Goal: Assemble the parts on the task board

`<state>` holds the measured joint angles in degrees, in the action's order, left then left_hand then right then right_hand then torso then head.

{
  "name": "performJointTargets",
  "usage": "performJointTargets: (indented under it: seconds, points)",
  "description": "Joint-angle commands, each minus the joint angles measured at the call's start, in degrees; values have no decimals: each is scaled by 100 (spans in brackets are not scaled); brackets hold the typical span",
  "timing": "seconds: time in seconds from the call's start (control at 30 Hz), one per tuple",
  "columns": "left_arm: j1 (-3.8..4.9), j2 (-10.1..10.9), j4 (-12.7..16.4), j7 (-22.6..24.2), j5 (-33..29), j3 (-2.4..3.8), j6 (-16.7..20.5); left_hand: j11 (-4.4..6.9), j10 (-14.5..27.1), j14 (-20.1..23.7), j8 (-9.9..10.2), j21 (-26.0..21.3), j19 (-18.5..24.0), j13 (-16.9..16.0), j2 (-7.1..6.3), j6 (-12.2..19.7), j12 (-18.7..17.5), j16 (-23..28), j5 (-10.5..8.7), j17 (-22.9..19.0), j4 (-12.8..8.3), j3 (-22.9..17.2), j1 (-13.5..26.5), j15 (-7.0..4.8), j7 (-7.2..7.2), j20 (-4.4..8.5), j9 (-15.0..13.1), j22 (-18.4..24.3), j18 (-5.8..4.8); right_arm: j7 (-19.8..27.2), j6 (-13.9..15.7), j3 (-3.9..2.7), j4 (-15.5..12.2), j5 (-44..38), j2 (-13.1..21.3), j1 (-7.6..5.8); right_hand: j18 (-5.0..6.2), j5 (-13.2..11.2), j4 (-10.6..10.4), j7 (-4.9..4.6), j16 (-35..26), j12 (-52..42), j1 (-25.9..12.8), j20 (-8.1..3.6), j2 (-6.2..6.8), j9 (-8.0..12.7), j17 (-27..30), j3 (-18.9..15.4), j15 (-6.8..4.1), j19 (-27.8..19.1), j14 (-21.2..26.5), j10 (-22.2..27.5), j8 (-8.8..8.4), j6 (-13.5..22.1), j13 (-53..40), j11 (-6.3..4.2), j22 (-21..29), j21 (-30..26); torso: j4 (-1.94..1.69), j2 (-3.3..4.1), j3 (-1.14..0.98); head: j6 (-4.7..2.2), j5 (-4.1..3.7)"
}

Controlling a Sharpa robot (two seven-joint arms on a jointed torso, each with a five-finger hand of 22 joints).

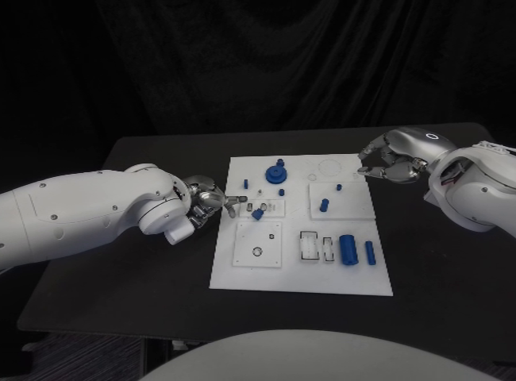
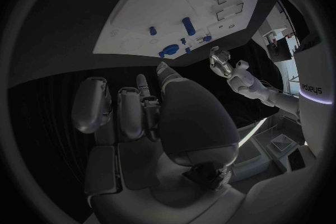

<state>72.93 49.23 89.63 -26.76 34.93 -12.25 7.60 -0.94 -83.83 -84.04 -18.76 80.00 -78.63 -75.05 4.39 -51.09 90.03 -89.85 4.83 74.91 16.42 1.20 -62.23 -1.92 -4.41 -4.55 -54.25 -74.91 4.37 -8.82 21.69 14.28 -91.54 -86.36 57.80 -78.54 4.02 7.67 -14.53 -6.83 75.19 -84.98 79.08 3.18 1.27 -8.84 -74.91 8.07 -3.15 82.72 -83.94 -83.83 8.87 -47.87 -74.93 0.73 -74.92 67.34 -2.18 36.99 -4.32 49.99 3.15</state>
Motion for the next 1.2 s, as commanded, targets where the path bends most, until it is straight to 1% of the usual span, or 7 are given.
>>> performJointTargets:
  seconds: [0.03,0.4,0.5,0.67,0.8,0.97,1.2]
  points:
    - [-20,-31,-18,-362,513,6,-402,44,-617,-596,-188,-53,2,-1495,-13,122,-3,-15,-146,1509,5,192,173,-34,-13,35,-188,-307,-38,-102,-49,-5,-16,-17,13,13,71,-28,22,0,-29,31,-5,15,-4,5,-47,-21,29,-40,-228,-13,-34,-26,-743,36,-708,-20,4,-4,-11,1,7]
    - [-75,-197,-154,-513,1129,6,-549,29,-617,-596,-378,-103,26,-1495,-36,267,-3,-15,-192,1509,9,496,412,-25,-21,29,-380,-298,-30,-88,-62,-5,-14,-17,-4,19,71,-28,22,0,-29,31,-5,15,-4,5,-47,-21,29,-40,-228,-13,-34,-26,-743,36,-708,-20,9,-7,-8,1,1]
    - [-82,-241,-212,-538,1262,6,-607,80,-617,-596,-901,-113,10,-1495,-41,338,-3,-15,-197,1509,1,720,456,-68,38,60,-918,-329,-31,-91,-71,-5,-15,-17,2,21,71,-35,15,2,-26,29,-15,15,-12,9,-50,-24,28,-40,-228,-15,-40,-25,-746,34,-709,-22,2,-9,-8,1,-14]
    - [-87,-327,-336,-574,1348,7,-719,97,-617,-596,-1073,-135,20,-1495,-69,394,-3,-15,-202,1509,4,822,463,-82,58,79,-1115,-326,-27,-96,-80,-5,-14,-17,6,24,71,-35,15,2,-26,29,-15,15,-12,9,-50,-24,28,-40,-228,-15,-40,-25,-746,34,-709,-22,-6,-12,-8,1,-18]
    - [-91,-403,-427,-584,1373,7,-783,90,-617,-596,-1073,-170,50,-1495,-71,501,-3,-15,-204,1509,14,893,514,-79,45,82,-1166,-303,-19,-93,-85,-5,-12,-17,3,31,71,-35,15,2,-26,29,-15,15,-12,9,-50,-24,28,-40,-228,-15,-40,-25,-746,34,-709,-22,18,-6,-4,1,-2]
    - [-98,-482,-507,-577,1384,7,-873,67,-617,-596,-1016,-208,82,-1495,-44,620,-3,-15,-205,1509,19,979,588,-63,19,72,-1177,-285,-12,-91,-88,-5,-8,-17,-2,41,69,-38,14,2,-18,17,-19,15,-13,11,-58,-26,28,-36,-230,-29,-42,-27,-763,33,-712,-14,13,-8,-5,1,-15]
    - [-112,-581,-606,-557,1388,7,-1030,-27,-617,-596,-712,-312,187,-1495,-12,876,-3,-15,-209,1509,23,1273,860,18,-87,11,-1058,-231,9,-91,-91,-5,-4,-17,-4,49,69,-38,14,2,-18,17,-19,15,-13,11,-58,-26,28,-36,-230,-29,-42,-27,-763,33,-712,-14,9,-8,-9,1,-31]
